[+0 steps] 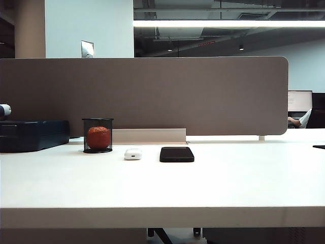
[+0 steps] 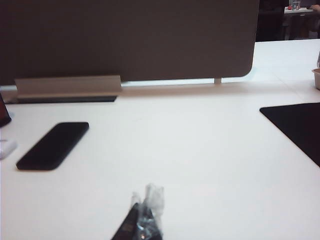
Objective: Find the wireless headphone case on the desktop and place it on the left side of the phone.
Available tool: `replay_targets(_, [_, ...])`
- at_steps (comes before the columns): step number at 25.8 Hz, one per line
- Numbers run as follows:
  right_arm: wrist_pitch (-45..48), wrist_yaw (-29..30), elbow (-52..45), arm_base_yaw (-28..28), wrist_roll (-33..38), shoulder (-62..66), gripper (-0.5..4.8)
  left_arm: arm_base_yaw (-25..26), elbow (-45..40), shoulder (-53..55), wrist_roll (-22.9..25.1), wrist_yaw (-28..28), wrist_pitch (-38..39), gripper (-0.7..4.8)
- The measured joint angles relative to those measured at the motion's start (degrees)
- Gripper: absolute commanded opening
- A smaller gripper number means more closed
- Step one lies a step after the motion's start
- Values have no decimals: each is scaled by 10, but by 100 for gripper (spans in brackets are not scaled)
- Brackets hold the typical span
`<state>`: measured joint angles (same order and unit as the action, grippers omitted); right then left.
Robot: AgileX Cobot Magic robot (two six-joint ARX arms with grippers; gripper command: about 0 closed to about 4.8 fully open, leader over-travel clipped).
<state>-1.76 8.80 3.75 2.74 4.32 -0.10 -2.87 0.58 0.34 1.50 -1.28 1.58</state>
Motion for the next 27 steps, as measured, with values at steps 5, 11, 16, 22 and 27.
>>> replay_targets(5, [9, -2, -22, 0, -15, 0, -4, 0, 0, 0, 0, 0, 0, -5])
replay_targets(11, [25, -23, -34, 0, -28, 0, -4, 0, 0, 0, 0, 0, 0, -5])
replay_targets(16, [25, -26, -34, 0, -31, 0, -1, 0, 0, 0, 0, 0, 0, -5])
replay_targets(22, [24, -26, -34, 0, -31, 0, -1, 0, 0, 0, 0, 0, 0, -5])
replay_targets(27, [24, -26, -34, 0, -31, 0, -1, 0, 0, 0, 0, 0, 0, -5])
